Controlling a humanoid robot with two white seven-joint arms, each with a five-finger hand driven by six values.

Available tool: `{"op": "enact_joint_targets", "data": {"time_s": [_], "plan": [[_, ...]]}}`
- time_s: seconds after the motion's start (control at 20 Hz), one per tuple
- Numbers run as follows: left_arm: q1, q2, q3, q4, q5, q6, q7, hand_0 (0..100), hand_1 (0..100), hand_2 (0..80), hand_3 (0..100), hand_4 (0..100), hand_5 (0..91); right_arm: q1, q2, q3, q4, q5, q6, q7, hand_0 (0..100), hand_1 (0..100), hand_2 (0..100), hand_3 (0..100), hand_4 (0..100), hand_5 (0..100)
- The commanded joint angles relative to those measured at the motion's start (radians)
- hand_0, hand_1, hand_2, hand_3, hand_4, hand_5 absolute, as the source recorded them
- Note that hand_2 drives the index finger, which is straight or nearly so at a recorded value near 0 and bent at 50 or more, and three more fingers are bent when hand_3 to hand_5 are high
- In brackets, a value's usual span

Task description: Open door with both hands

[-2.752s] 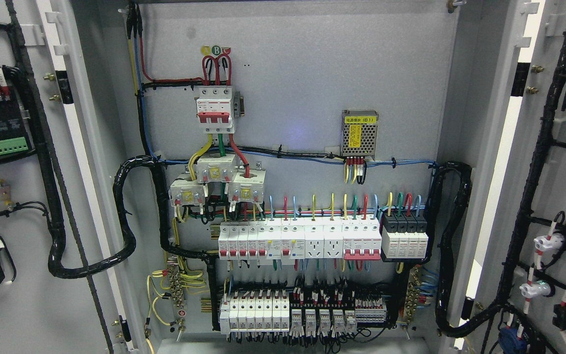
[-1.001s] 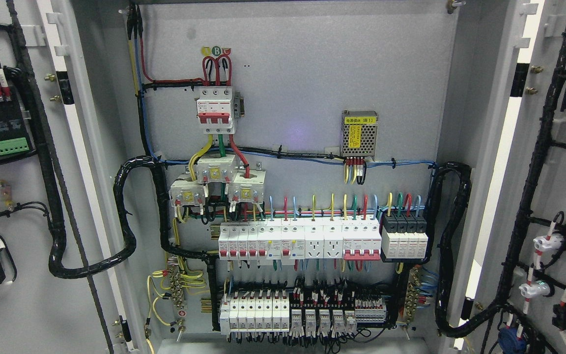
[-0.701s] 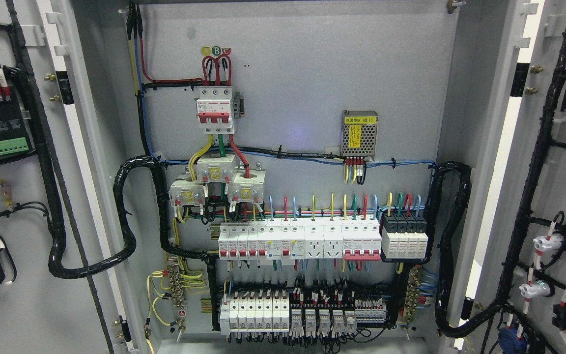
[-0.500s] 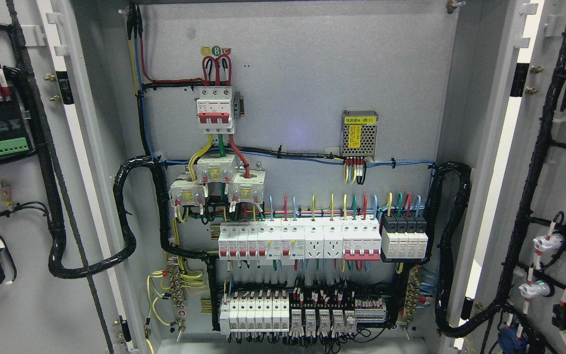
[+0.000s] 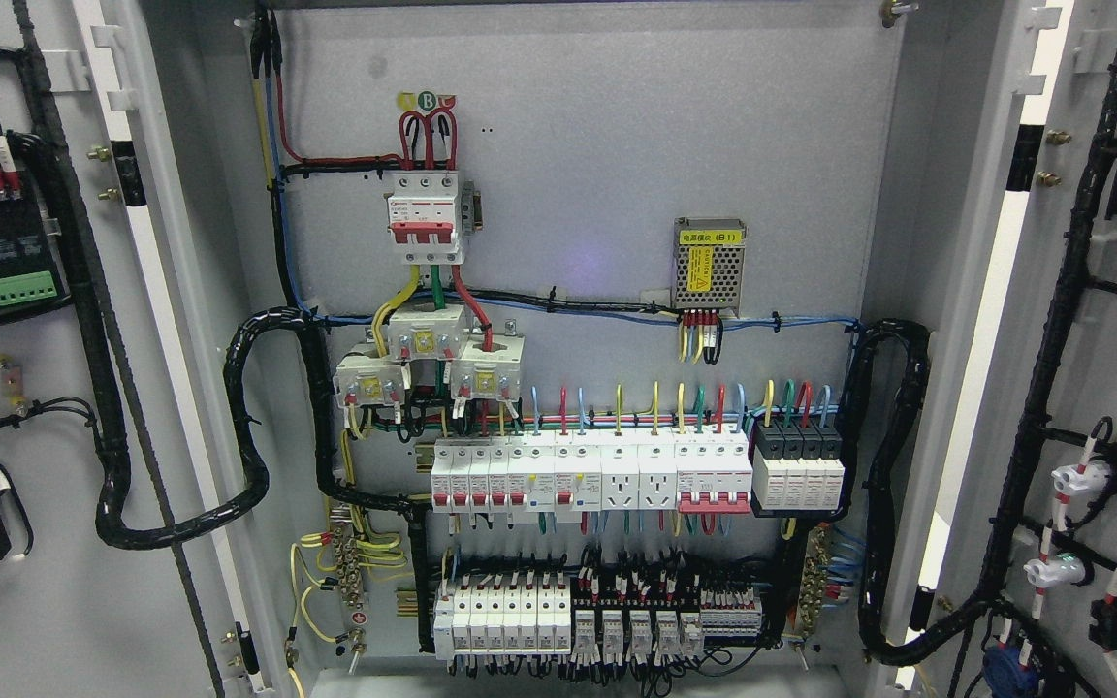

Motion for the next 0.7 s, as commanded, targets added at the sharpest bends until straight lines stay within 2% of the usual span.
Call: {"op": "enact_joint_targets", "data": {"time_s": [0.0, 0.15, 0.3, 0.4, 0.65], "plan": [[-0.013, -0.028, 0.007, 0.174, -0.053, 0.020, 0.001, 0, 0, 0.0, 0, 3, 0.0, -0.025, 0.152, -0.049, 0.308, 0.001, 0.180, 0.003, 11, 0, 0, 0, 0, 0], [-0.014, -0.030, 0.007, 0.177, -0.053, 0.038, 0.001, 0, 0, 0.0, 0, 3, 0.0, -0.037, 0.162, -0.092, 0.311, 0.003, 0.278, 0.000, 11, 0, 0, 0, 0, 0], [-0.014, -0.030, 0.007, 0.178, -0.054, 0.040, 0.001, 0, 0, 0.0, 0, 3, 0.0, -0.042, 0.172, -0.089, 0.313, 0.006, 0.367, -0.003, 11, 0, 0, 0, 0, 0], [-0.014, -0.030, 0.007, 0.177, -0.054, 0.040, 0.001, 0, 0, 0.0, 0, 3, 0.0, -0.042, 0.186, -0.078, 0.313, 0.030, 0.427, -0.029, 11, 0, 0, 0, 0, 0], [-0.016, -0.030, 0.007, 0.174, -0.054, 0.040, 0.001, 0, 0, 0.0, 0, 3, 0.0, -0.043, 0.221, -0.090, 0.325, 0.200, 0.446, -0.081, 11, 0, 0, 0, 0, 0]]}}
